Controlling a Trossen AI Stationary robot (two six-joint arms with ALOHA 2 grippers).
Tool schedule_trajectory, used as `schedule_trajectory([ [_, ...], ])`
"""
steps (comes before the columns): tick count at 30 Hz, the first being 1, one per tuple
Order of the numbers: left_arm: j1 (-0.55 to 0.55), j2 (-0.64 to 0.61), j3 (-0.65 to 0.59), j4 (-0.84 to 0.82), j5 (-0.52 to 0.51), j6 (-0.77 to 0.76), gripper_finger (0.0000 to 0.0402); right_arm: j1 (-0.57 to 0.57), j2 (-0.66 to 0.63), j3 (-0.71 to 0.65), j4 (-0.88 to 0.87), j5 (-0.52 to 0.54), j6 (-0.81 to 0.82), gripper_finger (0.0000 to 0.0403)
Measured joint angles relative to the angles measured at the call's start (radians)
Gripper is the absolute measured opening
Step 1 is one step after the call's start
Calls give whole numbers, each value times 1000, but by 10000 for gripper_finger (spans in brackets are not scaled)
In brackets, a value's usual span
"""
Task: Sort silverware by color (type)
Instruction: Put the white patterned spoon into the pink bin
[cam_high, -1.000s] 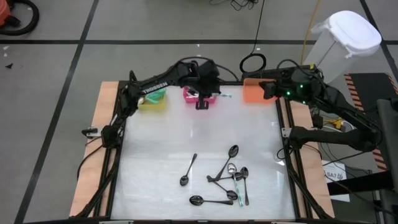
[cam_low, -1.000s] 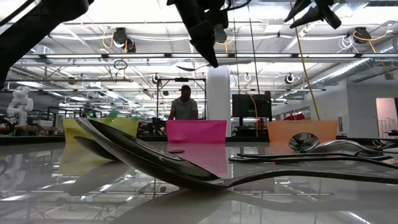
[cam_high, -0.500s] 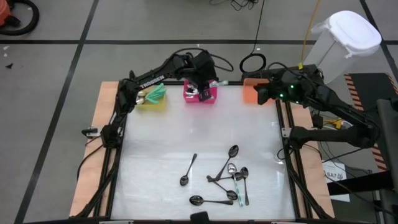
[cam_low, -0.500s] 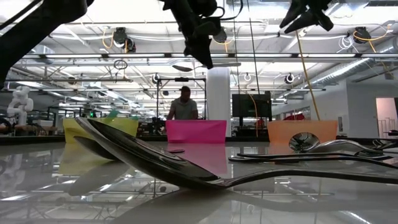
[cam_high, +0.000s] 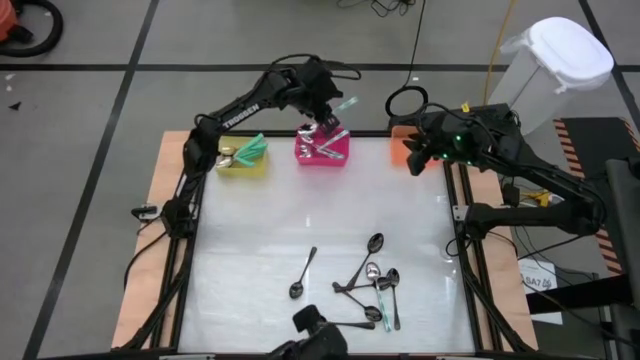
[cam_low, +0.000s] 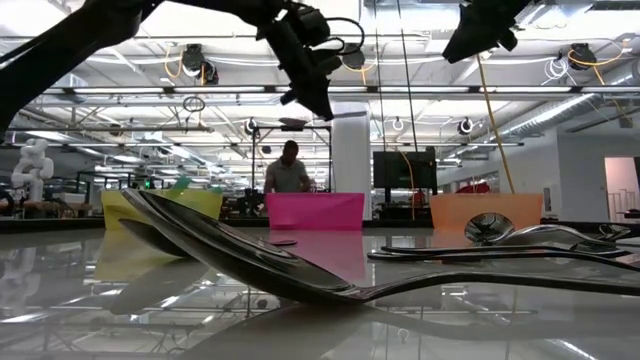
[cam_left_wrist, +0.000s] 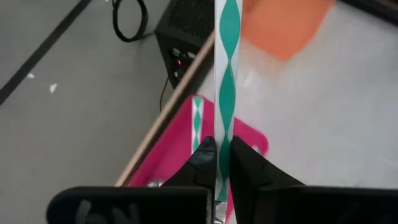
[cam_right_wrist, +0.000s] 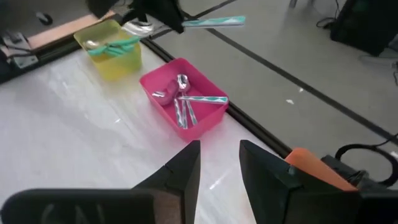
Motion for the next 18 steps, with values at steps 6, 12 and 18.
schedule_trajectory([
  [6,9,25,-139,149,9,-18,18,0,-31,0,-1,-29,-15,109],
  [12,-6,24,-290,388,31,-19,18,0,-73,0,-46,-29,-18,109],
  [18,-1,19,-384,380,3,-33,18,0,-96,0,-97,-28,-16,109],
])
